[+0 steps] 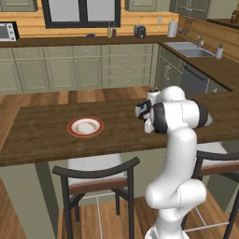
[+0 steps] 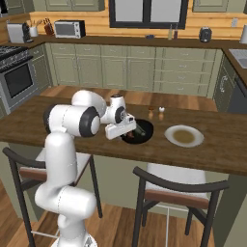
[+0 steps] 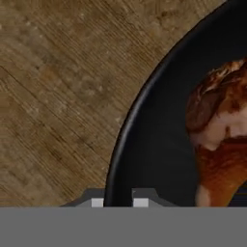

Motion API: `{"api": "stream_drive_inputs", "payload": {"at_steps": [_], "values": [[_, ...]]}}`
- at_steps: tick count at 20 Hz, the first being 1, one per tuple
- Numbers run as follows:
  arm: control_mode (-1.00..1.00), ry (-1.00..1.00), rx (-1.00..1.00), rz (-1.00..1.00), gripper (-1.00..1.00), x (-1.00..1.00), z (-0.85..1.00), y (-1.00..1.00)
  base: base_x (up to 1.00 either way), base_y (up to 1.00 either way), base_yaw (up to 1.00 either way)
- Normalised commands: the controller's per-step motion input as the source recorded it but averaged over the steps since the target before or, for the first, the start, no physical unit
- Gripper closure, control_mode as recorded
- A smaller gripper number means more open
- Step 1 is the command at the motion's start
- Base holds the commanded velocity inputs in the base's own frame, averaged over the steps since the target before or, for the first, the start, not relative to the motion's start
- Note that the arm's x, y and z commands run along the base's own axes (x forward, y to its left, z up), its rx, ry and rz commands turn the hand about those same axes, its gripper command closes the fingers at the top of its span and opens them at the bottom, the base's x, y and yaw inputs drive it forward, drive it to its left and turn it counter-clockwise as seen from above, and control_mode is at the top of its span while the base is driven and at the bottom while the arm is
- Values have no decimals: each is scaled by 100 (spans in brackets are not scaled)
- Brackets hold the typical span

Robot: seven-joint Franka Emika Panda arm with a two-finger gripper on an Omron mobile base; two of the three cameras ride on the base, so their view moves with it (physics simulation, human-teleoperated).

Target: Pick the chicken drumstick and cucumber from their plates and place them in the bowl. Then put the bowl in the fridge.

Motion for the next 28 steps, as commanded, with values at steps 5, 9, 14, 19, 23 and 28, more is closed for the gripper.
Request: {"api": "stream_drive_inputs", "payload": {"at_steps": [5, 9, 14, 19, 23, 28], "values": [[-100, -14, 7, 27, 100, -89, 79, 0, 0, 0, 0], [-100, -1, 14, 27, 100, -100, 76, 9, 0, 0, 0], [-100, 0, 12, 27, 100, -100, 47, 30, 0, 0, 0], [-100, -4, 6, 35, 100, -100, 40, 37, 0, 0, 0], [-100, 0, 0, 28, 100, -92, 44, 59, 0, 0, 0], [-100, -13, 0, 19, 100, -98, 27, 53, 0, 0, 0]]}}
